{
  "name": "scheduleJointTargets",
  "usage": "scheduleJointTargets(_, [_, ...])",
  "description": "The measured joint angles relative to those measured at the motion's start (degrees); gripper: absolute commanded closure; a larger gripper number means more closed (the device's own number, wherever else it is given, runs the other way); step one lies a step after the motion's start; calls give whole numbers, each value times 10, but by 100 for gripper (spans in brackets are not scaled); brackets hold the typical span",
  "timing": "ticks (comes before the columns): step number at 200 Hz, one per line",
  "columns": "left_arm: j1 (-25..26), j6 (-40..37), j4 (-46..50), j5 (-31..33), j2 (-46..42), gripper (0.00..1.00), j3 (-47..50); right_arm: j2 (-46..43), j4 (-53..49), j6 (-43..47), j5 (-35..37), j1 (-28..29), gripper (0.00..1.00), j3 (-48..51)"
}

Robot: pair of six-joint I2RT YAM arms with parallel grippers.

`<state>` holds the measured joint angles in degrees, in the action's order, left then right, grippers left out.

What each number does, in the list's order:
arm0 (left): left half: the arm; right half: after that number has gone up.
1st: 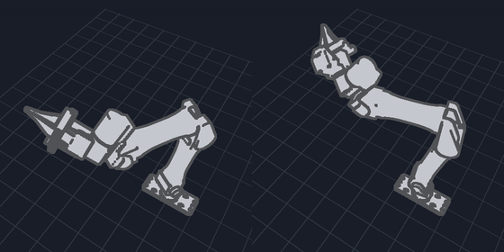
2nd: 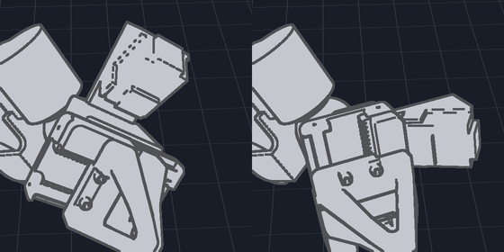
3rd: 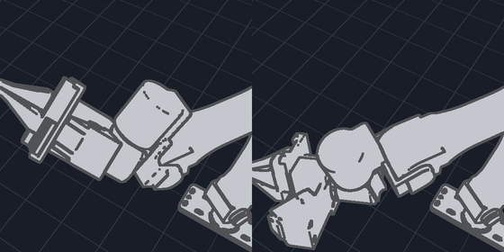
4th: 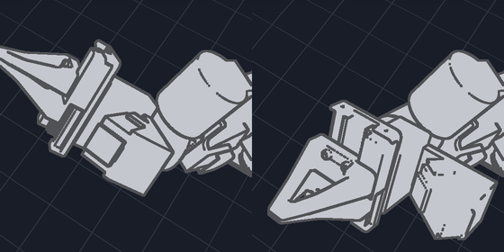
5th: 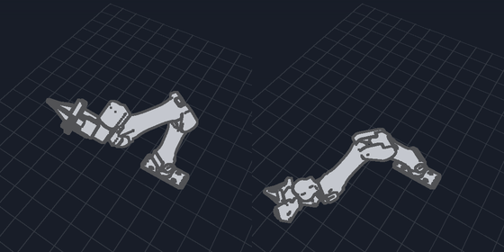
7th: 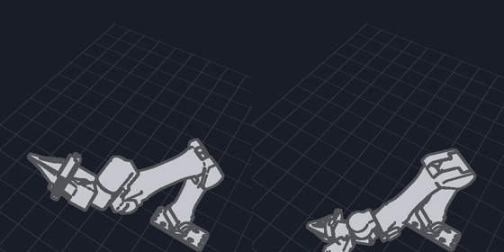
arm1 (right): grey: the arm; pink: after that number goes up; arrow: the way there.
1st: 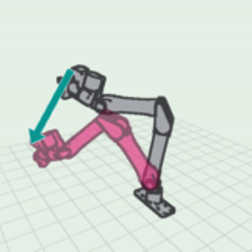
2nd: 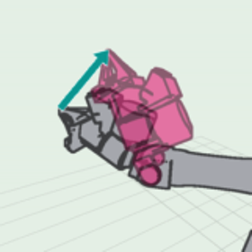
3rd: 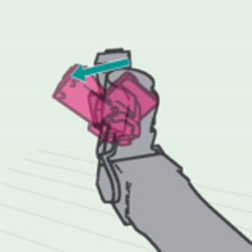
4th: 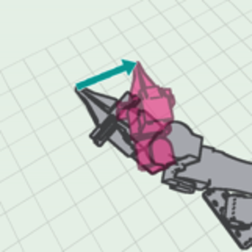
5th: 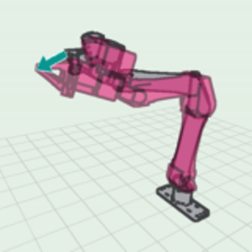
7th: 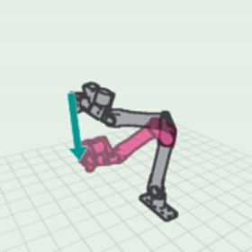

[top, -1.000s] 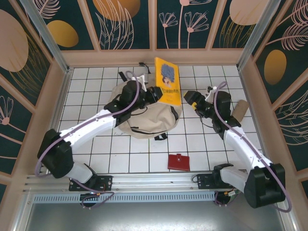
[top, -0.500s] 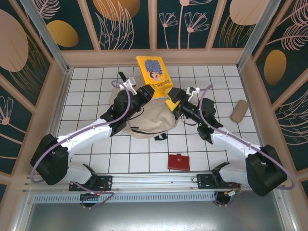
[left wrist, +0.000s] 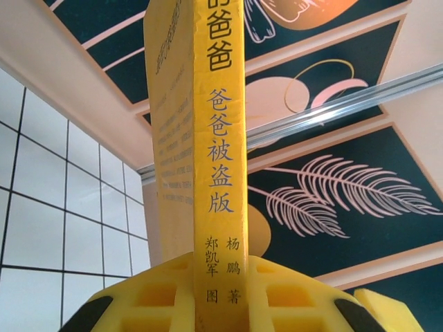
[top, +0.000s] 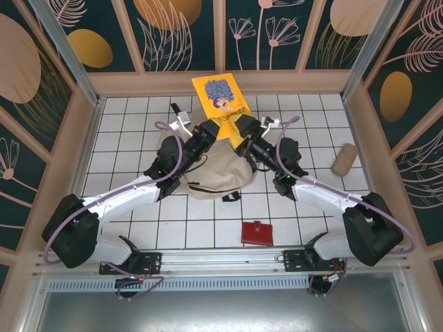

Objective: Pack the student bag
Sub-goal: Pass the book, then open the student bag at the top-center of the table.

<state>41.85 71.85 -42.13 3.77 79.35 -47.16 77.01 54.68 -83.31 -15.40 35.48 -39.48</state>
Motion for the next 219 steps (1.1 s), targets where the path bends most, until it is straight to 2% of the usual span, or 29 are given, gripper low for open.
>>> scheduleJointTargets(18, [0, 8, -13, 8, -2, 94, 12, 1, 15, -6, 17, 2, 15, 0])
scheduleJointTargets(50, [0, 20, -25, 15, -3, 95, 16, 15, 60, -12, 38, 6, 31, 7])
scheduleJointTargets(119, [0, 30, -35, 21, -3, 92, 16, 43, 65, -11, 60, 11, 83, 7])
scheduleJointTargets(127, [0, 32, -33, 24, -3, 86, 17, 43, 64, -6, 62, 11, 92, 7])
scheduleJointTargets(135, [0, 33, -30, 26, -3, 76, 18, 43, 61, 2, 64, 13, 100, 7])
scheduleJointTargets(150, [0, 26, -12, 30, -8, 46, 18, 41, 46, 17, 68, 14, 100, 6])
scheduleJointTargets(160, [0, 24, 7, 32, -17, 35, 18, 34, 18, 35, 77, 14, 100, 6])
scheduleJointTargets(187, [0, -15, 89, 43, -45, 17, 18, -10, -94, 108, 107, 13, 100, 7])
scheduleJointTargets(219, [0, -116, 191, 49, -70, 12, 18, -104, -237, 215, 137, -5, 100, 12])
